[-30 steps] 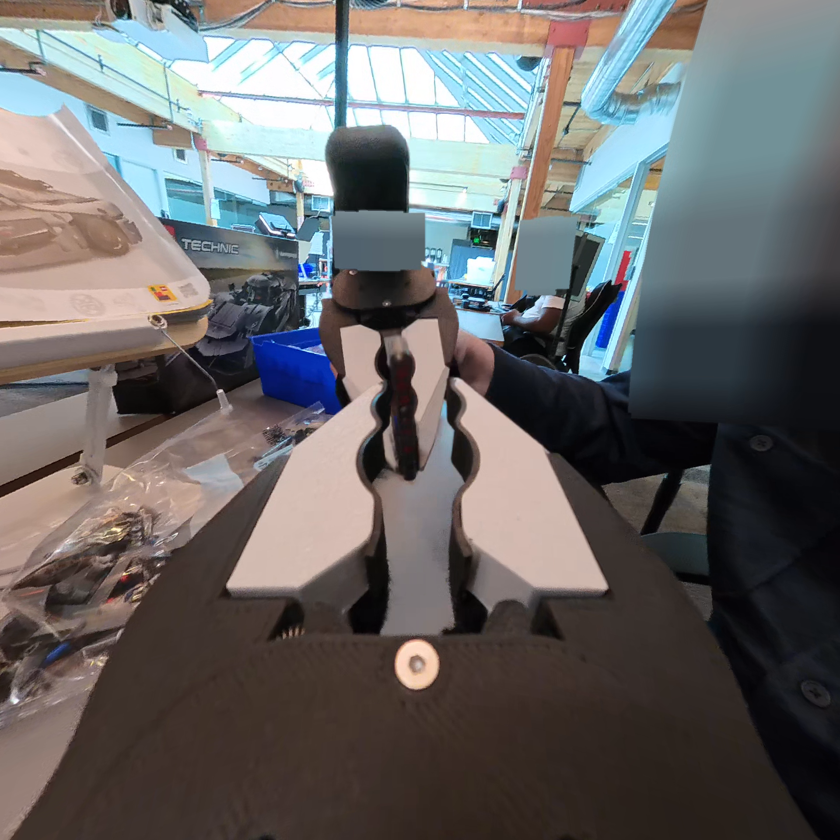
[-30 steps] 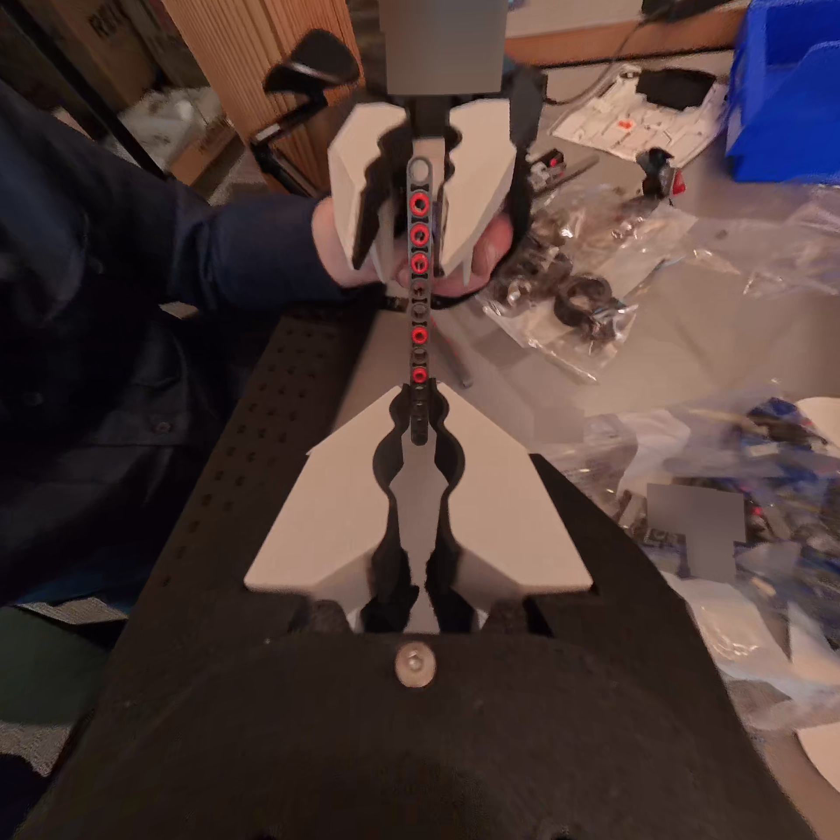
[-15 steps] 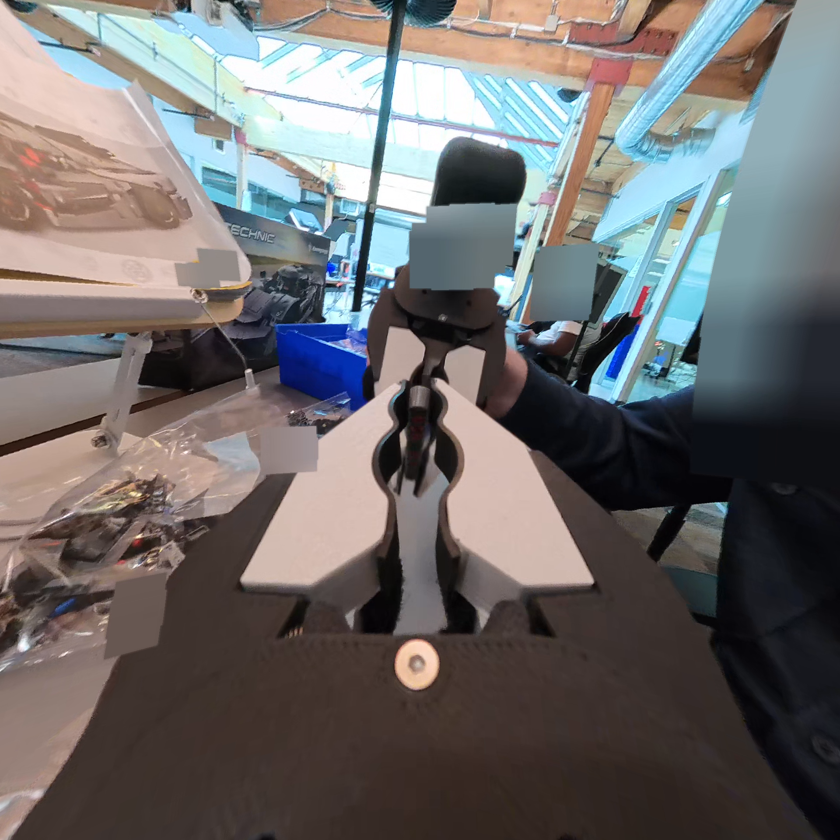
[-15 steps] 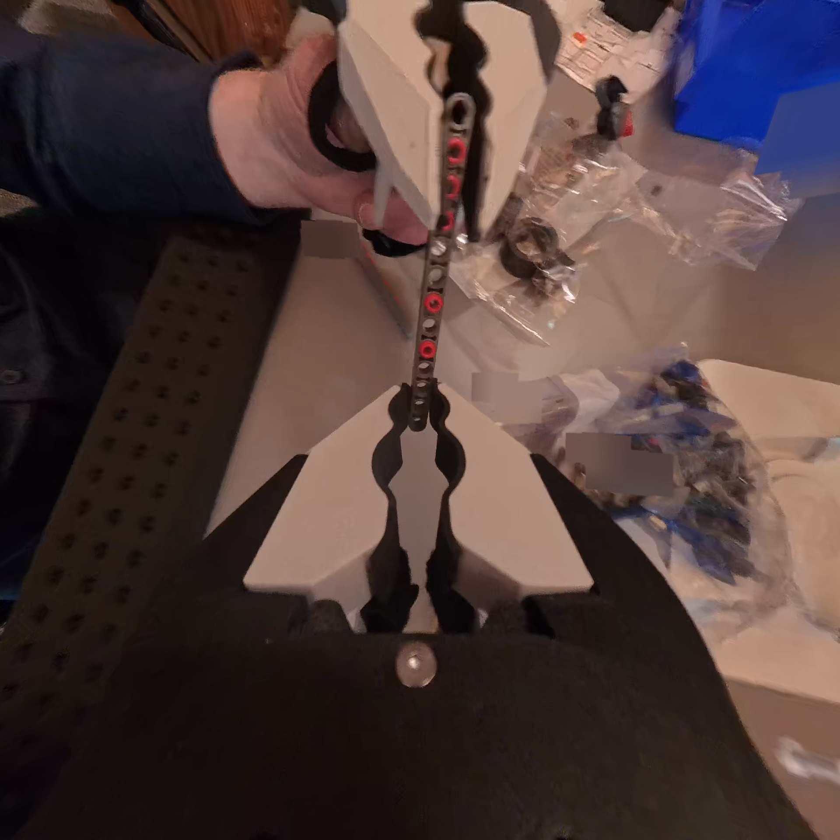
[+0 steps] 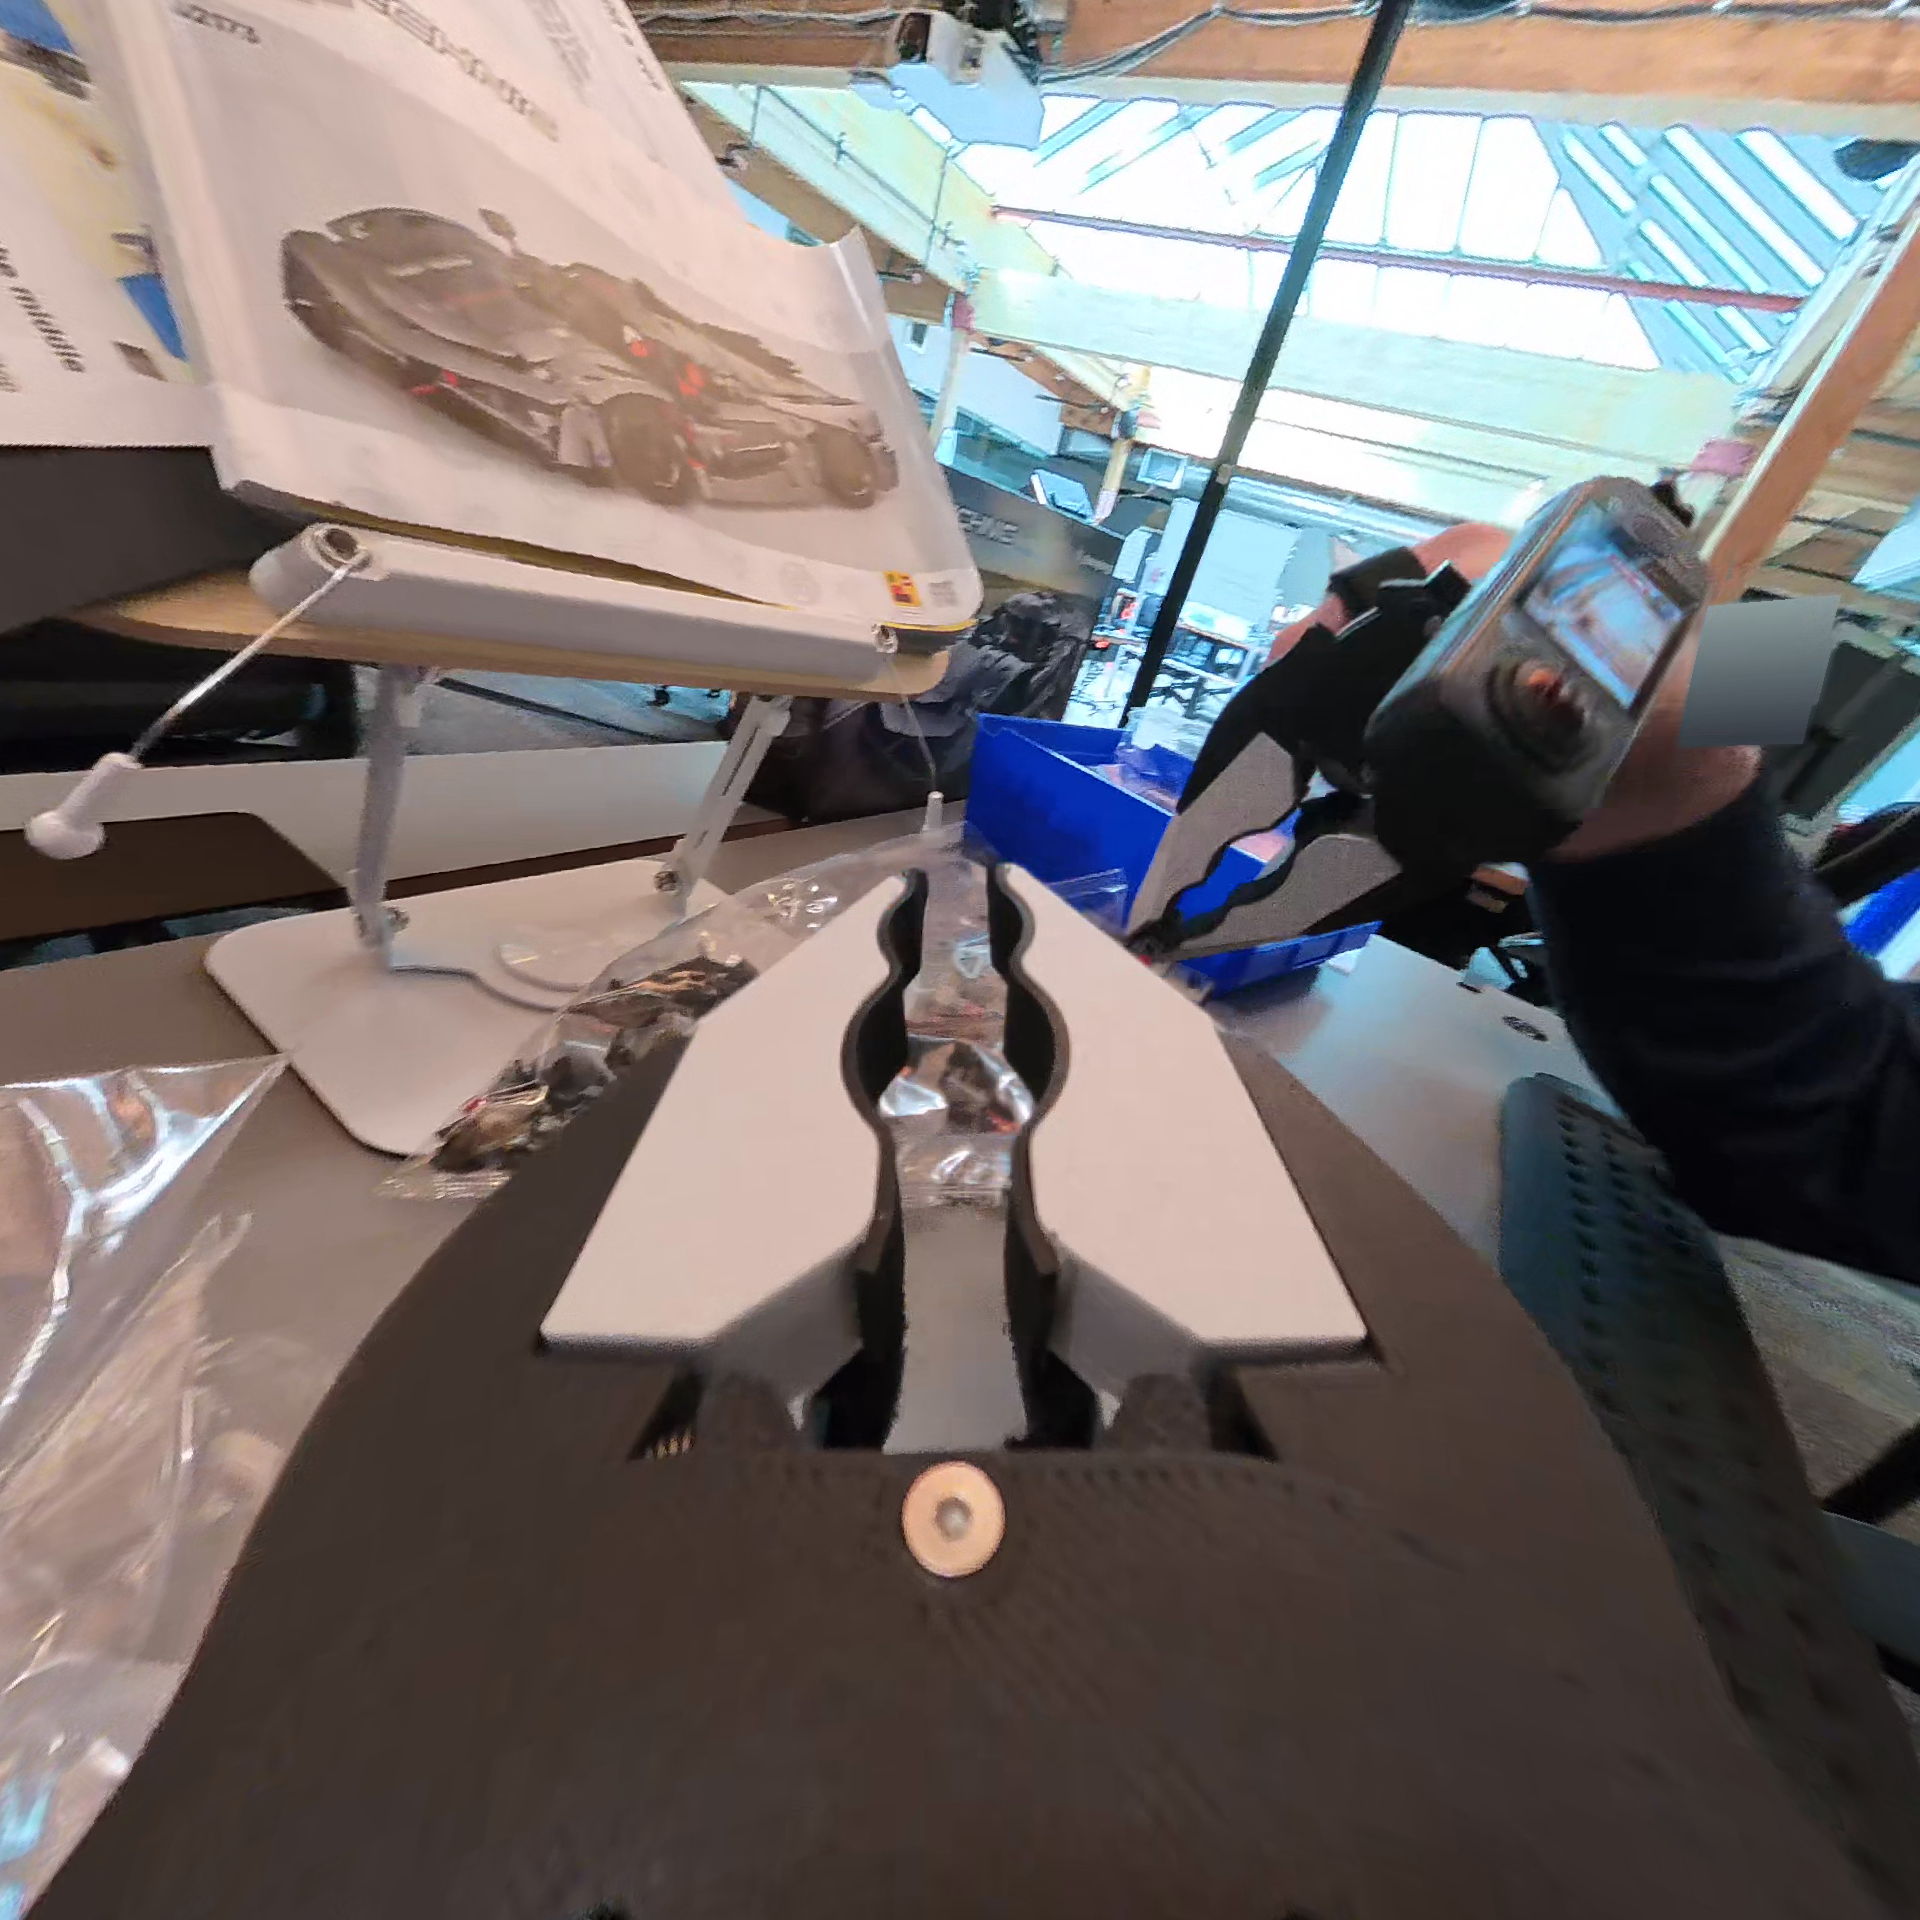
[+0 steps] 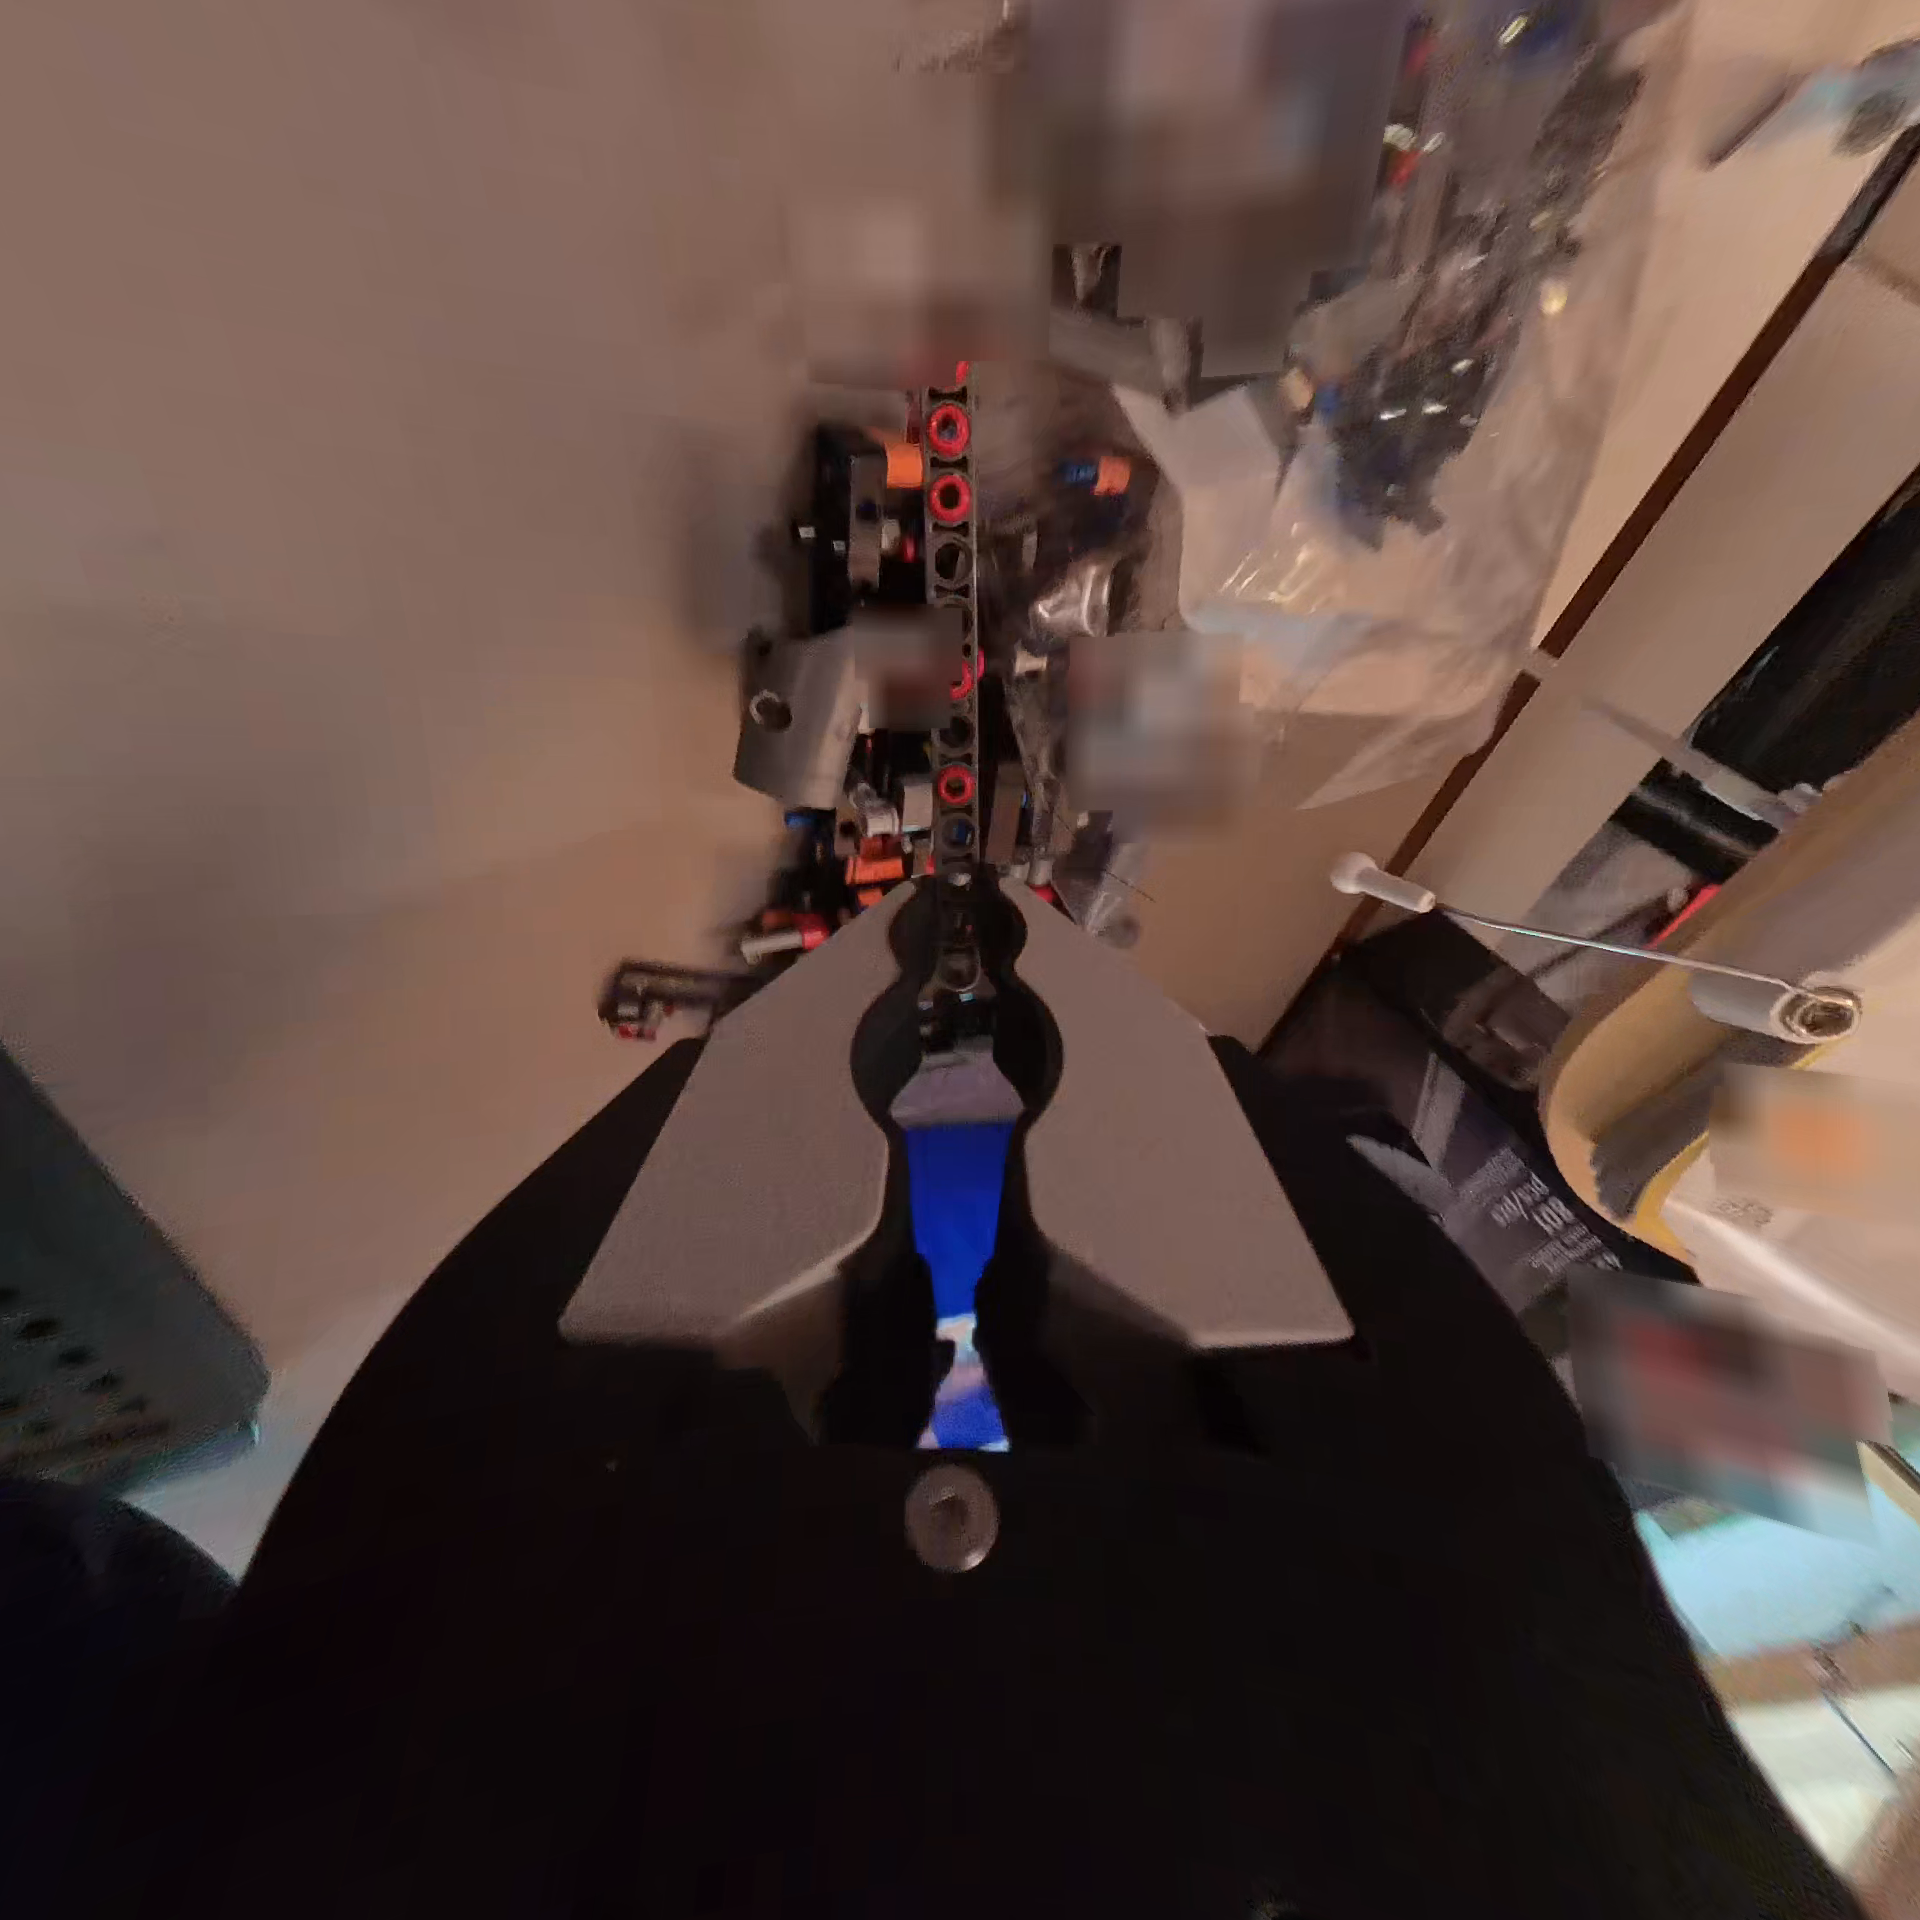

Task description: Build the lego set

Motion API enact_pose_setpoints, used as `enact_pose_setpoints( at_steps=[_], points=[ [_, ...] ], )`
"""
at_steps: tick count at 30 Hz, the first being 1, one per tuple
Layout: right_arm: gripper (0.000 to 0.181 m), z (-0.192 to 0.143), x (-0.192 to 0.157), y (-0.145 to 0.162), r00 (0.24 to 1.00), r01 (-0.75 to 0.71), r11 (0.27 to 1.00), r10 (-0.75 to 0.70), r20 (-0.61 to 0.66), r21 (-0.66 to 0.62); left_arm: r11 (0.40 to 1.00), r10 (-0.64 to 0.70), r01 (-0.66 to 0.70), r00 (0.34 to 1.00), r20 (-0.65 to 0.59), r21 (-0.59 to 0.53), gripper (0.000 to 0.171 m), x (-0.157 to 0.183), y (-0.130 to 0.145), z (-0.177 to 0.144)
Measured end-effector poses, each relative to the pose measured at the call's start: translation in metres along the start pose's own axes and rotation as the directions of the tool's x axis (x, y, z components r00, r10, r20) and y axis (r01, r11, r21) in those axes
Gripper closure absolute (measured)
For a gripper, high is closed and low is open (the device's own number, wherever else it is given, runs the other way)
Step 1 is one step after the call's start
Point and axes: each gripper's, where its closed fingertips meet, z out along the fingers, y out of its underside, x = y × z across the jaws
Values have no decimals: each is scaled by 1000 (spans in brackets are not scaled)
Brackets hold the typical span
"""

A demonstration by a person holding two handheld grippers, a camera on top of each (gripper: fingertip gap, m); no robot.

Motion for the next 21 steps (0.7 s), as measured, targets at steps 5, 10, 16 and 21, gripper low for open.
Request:
enact_pose_setpoints(
  at_steps=[5,10,16,21],
  points=[
    [177,11,11,3,1000,9,975,-2,30,-223,999,36,-35,998,59,-19,163,-8,0,-3],
    [177,14,12,-25,988,-59,979,86,131,-194,998,53,-50,994,92,-34,163,-12,2,-3],
    [170,22,42,-64,946,-290,956,293,140,-43,999,44,-42,994,96,-22,164,-14,0,-5],
    [155,10,48,-51,931,-354,935,349,109,33,1000,30,-30,993,111,1,164,-18,-4,-10]
  ],
)
